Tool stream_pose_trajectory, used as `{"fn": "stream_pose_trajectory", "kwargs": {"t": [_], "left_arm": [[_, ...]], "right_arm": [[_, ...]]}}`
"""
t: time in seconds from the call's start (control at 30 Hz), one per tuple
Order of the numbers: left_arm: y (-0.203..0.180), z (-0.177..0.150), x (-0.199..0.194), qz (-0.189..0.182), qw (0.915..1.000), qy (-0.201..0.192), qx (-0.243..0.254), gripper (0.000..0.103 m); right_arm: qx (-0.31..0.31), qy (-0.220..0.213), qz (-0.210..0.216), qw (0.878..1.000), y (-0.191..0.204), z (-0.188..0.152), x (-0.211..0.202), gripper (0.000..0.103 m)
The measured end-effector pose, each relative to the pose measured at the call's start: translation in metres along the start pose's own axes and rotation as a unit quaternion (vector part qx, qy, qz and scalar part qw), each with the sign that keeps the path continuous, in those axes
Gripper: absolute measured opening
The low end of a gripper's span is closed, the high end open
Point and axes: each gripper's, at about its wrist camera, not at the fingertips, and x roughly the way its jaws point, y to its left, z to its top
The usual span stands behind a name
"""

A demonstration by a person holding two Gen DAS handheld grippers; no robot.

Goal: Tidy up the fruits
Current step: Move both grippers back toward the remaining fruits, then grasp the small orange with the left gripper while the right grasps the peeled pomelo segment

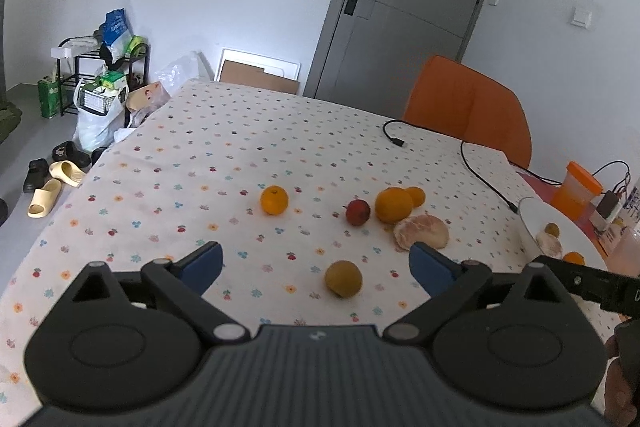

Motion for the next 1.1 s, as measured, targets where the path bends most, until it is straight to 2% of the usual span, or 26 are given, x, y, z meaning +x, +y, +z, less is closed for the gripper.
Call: {"fn": "stream_pose_trajectory", "kwargs": {"t": [0.47, 1.1], "left_arm": [[0.028, 0.007, 0.025, 0.036, 0.9985, 0.013, -0.039, 0.068], [0.03, 0.024, 0.068, 0.043, 0.998, 0.034, -0.031, 0.048]], "right_arm": [[-0.017, 0.031, -0.004, 0.999, 0.011, 0.012, 0.041, 0.103], [-0.051, 0.065, -0.023, 0.996, 0.03, 0.019, 0.1, 0.102]]}}
